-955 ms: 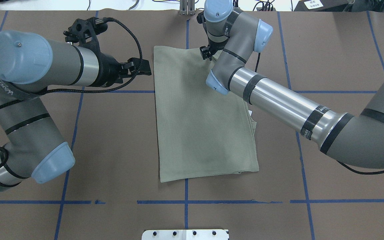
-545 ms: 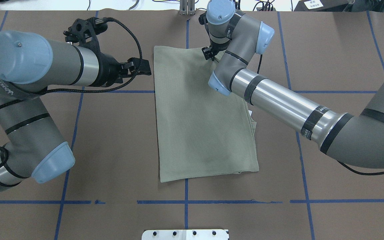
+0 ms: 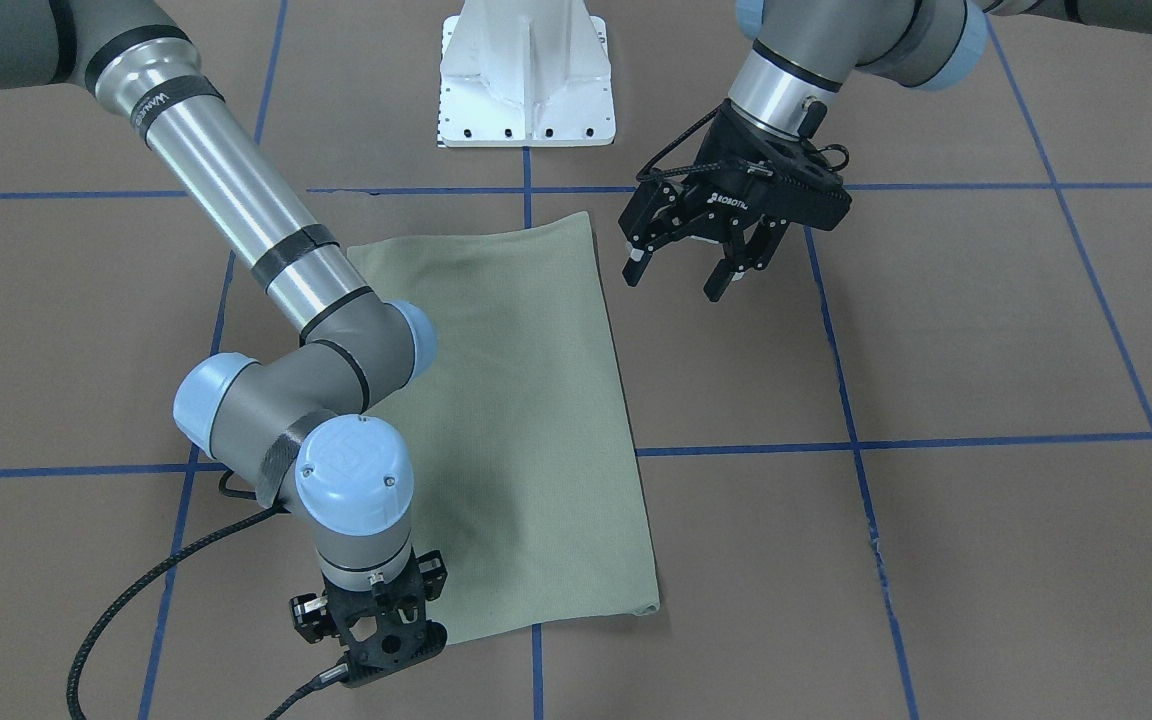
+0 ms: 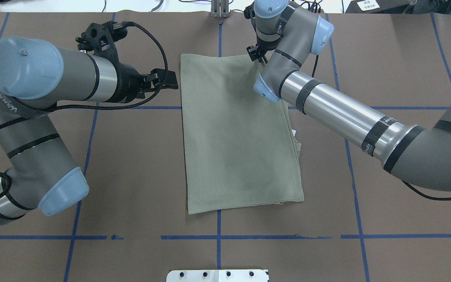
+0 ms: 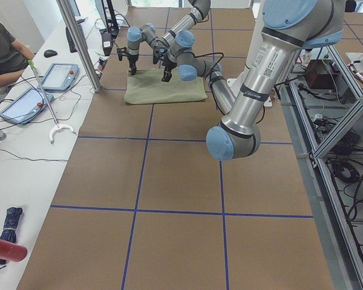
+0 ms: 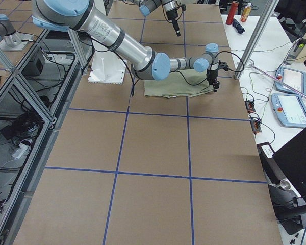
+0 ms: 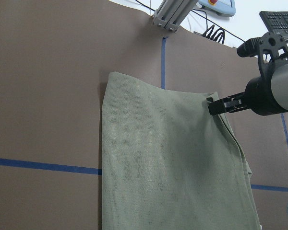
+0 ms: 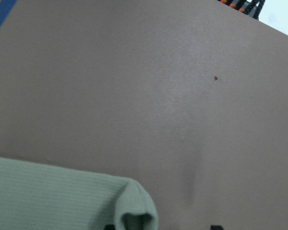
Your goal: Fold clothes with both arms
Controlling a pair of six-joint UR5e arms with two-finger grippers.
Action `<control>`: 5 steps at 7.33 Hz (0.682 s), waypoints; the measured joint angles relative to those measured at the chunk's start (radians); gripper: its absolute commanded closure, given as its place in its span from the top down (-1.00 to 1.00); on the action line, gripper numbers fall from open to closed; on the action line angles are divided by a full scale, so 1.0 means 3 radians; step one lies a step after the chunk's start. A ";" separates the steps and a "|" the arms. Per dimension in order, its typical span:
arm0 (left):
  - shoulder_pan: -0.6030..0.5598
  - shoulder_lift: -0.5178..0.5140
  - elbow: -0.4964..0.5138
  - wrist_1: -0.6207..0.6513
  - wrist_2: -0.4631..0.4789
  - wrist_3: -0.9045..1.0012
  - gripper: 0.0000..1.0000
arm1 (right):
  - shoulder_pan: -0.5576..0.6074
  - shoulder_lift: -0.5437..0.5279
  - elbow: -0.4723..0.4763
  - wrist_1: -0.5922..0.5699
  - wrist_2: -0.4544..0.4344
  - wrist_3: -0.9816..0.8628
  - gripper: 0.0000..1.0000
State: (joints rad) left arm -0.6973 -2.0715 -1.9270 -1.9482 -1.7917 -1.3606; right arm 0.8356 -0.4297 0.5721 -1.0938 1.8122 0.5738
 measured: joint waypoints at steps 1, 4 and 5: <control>0.0002 -0.0005 0.0004 0.0000 -0.0001 0.0000 1.00 | 0.0056 -0.0044 0.0001 0.0000 0.0006 -0.0059 0.55; -0.0003 0.0001 0.0001 0.0001 -0.0012 -0.0008 1.00 | 0.0205 -0.0181 0.0394 -0.0163 0.0187 -0.0126 0.98; -0.0003 0.0004 -0.0015 0.0007 -0.0023 -0.0040 1.00 | 0.0240 -0.0391 0.0894 -0.0451 0.0305 -0.0123 0.99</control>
State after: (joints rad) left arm -0.6981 -2.0702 -1.9315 -1.9460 -1.7987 -1.3728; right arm 0.9074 -0.5470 0.8402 -1.2291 1.9036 0.5368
